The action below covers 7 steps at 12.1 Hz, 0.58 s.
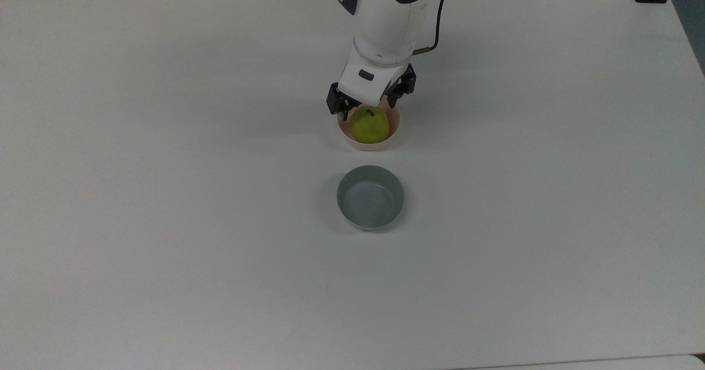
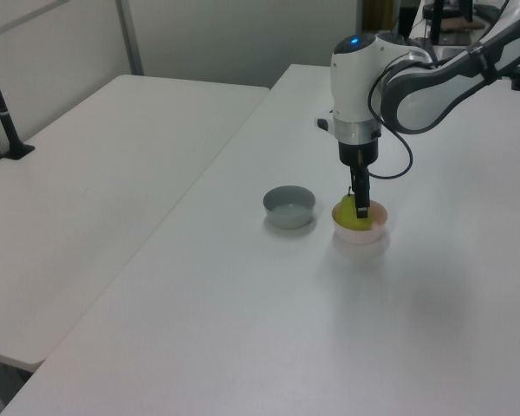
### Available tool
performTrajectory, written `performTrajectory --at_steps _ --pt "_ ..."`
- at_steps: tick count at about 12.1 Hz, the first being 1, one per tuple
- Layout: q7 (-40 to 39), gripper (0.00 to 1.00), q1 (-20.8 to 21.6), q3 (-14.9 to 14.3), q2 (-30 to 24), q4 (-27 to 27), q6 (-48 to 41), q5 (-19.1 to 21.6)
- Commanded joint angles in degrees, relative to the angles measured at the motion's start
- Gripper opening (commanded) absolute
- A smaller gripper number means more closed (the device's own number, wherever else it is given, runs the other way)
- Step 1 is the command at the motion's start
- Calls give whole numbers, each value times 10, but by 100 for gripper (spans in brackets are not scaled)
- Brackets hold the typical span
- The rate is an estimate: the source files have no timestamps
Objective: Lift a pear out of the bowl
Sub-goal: 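Lower the gripper around the green pear inside the pink bowl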
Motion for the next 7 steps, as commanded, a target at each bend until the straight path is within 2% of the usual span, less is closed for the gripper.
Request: performTrajectory --at_steps 1,7 --pt "7 100 7 -4 5 -9 19 -11" --pt "7 97 8 -4 23 -9 34 -27"
